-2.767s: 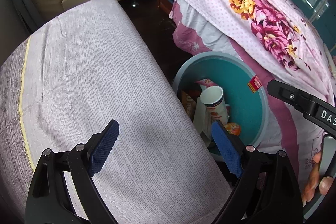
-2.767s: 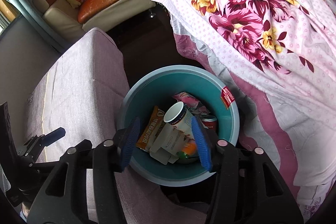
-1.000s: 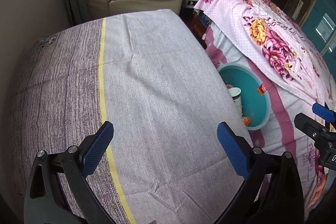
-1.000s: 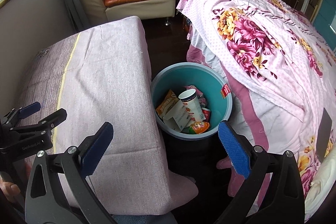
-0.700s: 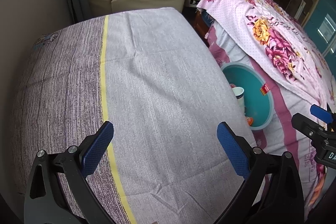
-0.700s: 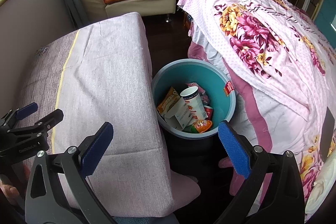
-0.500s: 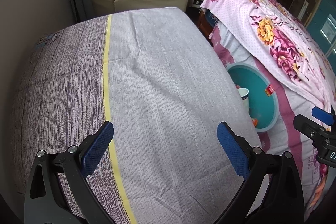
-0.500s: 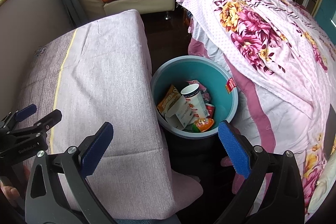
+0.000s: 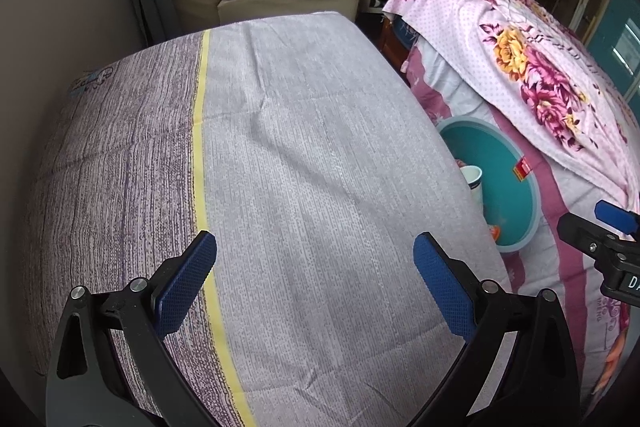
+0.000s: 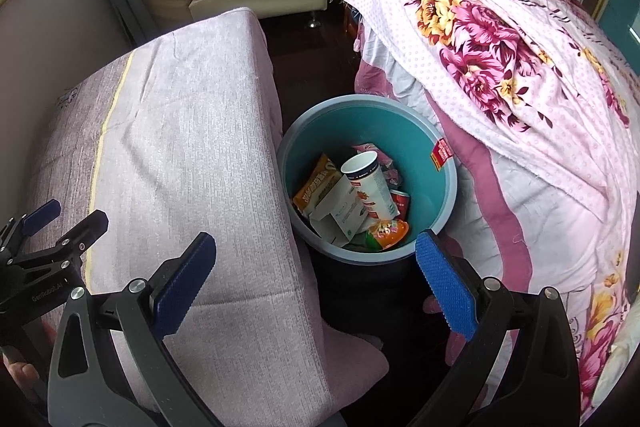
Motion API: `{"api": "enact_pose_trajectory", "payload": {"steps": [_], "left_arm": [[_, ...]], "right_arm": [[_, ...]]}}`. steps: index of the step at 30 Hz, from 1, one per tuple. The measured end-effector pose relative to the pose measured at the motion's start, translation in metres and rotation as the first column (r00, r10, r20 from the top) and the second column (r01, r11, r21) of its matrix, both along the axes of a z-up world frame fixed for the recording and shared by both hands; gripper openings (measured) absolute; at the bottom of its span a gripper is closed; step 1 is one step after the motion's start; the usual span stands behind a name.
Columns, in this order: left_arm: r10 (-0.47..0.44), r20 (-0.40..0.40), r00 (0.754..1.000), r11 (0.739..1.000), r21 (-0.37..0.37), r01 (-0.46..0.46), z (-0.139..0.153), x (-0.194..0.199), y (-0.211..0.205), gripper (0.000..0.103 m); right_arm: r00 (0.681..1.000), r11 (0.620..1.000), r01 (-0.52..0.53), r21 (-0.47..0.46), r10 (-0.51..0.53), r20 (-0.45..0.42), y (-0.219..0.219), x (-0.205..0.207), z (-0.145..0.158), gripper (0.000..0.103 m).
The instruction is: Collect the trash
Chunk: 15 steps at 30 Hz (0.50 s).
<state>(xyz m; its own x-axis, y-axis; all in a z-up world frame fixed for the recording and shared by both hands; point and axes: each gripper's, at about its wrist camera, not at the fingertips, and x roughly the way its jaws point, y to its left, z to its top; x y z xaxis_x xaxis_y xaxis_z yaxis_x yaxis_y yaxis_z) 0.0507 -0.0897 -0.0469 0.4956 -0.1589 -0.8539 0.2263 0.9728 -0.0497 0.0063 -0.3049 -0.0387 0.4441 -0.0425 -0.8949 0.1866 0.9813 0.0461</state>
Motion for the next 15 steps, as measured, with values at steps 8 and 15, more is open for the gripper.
{"api": "enact_pose_trajectory", "payload": {"steps": [8,15], "left_arm": [[0.002,-0.007,1.000,1.000,0.011,-0.002,-0.006,0.003,-0.002,0.099],[0.001,-0.015,1.000,1.000,0.023,-0.001,-0.013,0.007,-0.003,0.099]], "right_arm": [[1.000,1.000,0.002,0.008,-0.002,-0.013,-0.002,0.005,-0.007,0.096],[1.000,1.000,0.007,0.017,-0.006,-0.030,-0.004,0.010,-0.016,0.096]]}}
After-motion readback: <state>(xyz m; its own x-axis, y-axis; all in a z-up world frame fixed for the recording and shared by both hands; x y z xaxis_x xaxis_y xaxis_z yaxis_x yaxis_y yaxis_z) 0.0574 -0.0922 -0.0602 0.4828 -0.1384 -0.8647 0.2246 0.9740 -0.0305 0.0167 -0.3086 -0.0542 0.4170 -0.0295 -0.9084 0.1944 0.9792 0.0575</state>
